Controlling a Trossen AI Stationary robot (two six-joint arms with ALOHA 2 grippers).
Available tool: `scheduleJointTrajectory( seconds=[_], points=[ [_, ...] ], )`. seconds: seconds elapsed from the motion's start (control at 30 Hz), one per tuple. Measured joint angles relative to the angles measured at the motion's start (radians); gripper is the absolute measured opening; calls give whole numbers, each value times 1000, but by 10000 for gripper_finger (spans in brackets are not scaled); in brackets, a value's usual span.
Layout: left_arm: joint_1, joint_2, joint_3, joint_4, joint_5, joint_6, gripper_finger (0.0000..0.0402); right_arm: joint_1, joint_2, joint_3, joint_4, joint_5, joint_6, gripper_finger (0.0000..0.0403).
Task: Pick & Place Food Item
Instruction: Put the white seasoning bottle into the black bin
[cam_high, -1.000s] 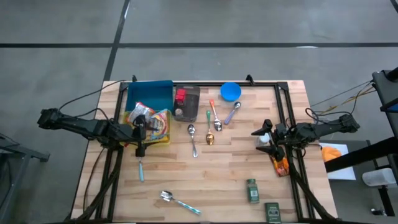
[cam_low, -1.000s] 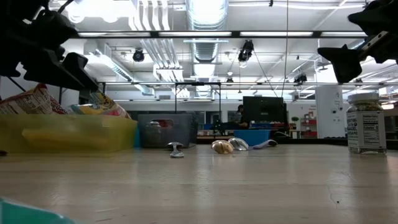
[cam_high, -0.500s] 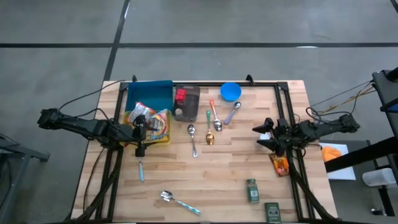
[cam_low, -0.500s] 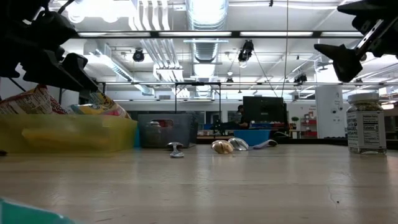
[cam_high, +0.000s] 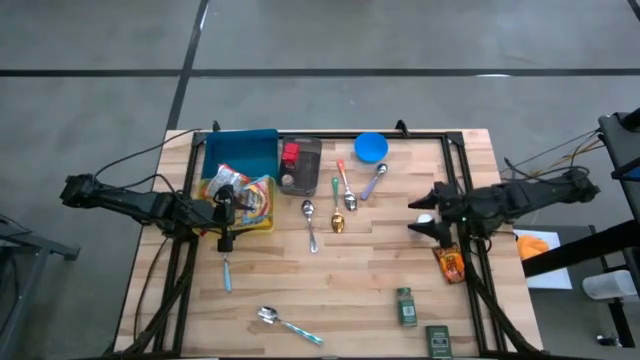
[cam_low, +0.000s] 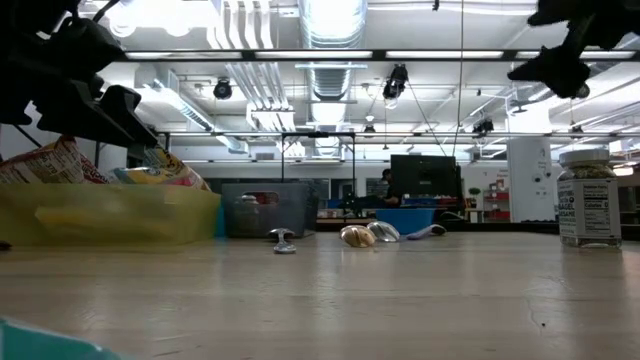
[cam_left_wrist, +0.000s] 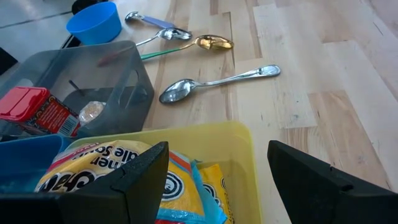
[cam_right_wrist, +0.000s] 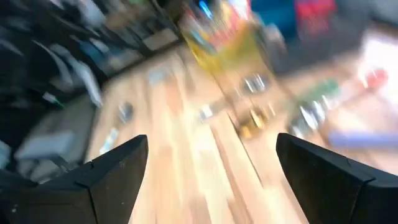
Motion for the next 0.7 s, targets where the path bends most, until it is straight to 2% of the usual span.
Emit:
scheduleJointTrajectory(
  seconds=[0.17,0.33,0.53,0.7],
  points=[
    [0,1,0,0,0,0,271,0,241,223,-294,6,176,351],
    [0,0,0,0,0,0,271,0,421,381,-346,74,169,351],
    [0,0,0,0,0,3,271,-2,585,524,-396,270,124,351],
    [0,0,0,0,0,3,271,-3,695,637,-599,223,238,351]
  ],
)
